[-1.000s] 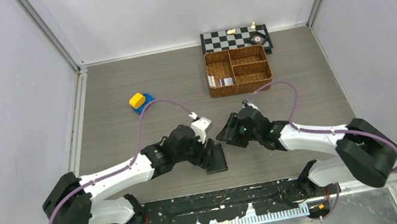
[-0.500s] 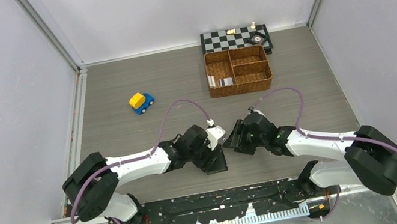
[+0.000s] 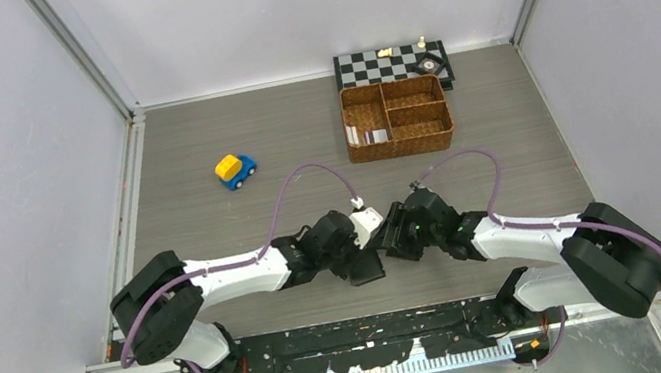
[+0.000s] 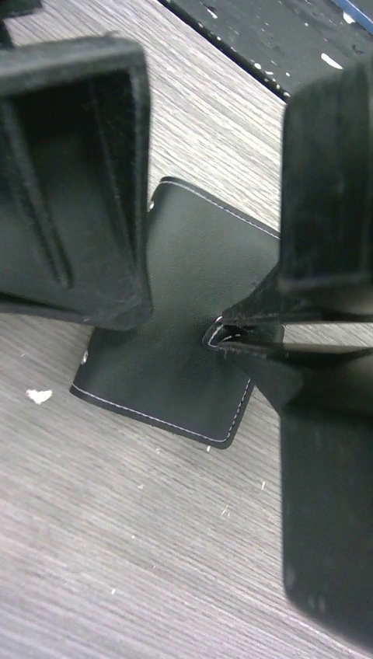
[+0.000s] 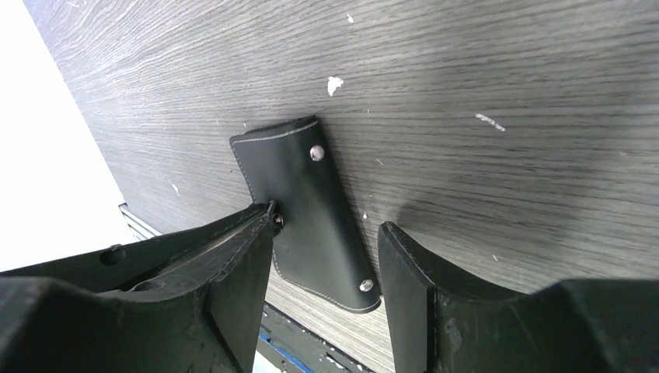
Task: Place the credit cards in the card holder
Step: Open the card holder at the center of the board.
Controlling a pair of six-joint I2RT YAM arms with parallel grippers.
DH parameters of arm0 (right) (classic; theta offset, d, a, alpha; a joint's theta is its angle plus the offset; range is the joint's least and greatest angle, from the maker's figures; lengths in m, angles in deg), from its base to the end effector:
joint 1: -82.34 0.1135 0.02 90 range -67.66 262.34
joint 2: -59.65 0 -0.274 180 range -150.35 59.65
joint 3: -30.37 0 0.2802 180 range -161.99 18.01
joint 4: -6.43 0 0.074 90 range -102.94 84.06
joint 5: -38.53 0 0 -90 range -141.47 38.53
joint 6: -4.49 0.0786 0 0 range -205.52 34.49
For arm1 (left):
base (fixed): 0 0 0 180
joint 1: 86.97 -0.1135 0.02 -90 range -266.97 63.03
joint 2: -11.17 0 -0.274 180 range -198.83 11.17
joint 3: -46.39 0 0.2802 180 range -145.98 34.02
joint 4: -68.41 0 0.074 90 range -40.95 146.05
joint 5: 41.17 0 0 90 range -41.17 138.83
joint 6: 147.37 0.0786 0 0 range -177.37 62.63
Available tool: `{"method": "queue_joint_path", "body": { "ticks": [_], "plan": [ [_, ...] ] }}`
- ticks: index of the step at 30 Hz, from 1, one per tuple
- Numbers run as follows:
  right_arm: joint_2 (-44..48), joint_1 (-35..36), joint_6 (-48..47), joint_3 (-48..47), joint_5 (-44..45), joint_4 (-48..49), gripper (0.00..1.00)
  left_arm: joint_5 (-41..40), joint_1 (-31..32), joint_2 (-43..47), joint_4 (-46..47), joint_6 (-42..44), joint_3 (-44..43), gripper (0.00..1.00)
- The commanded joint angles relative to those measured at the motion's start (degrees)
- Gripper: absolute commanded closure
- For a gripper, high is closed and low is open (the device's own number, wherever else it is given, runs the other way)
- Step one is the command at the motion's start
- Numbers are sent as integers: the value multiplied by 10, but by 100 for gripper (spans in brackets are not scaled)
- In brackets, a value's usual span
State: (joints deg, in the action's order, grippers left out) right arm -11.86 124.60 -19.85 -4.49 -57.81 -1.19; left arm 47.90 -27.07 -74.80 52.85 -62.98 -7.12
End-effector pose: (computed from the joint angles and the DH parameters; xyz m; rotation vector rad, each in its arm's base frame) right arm 0.1916 0.1859 0.0999 0.4659 2.5482 0.9675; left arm 0.1712 -0.2928 0.1230 1.1208 2.2029 -0.4962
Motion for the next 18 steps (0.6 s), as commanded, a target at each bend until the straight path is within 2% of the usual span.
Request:
{"method": "queue_joint_path", "body": {
  "ticks": [1, 2, 7, 14, 18],
  "plan": [
    [27, 1, -1, 3, -19, 32, 42, -40, 1, -7, -11, -15, 13, 98],
    [32, 1, -2, 7, -25, 39, 40, -43, 1, -2, -8, -22, 17, 100],
    [42, 1, -9, 20, -45, 64, 32, -46, 1, 38, 22, -61, 47, 100],
    [7, 1, 1, 29, -52, 96, 32, -79, 1, 93, 29, -111, 80, 100],
    [-13, 1, 3, 27, -67, 121, 32, -97, 1, 127, 73, -149, 111, 100]
  ]
}}
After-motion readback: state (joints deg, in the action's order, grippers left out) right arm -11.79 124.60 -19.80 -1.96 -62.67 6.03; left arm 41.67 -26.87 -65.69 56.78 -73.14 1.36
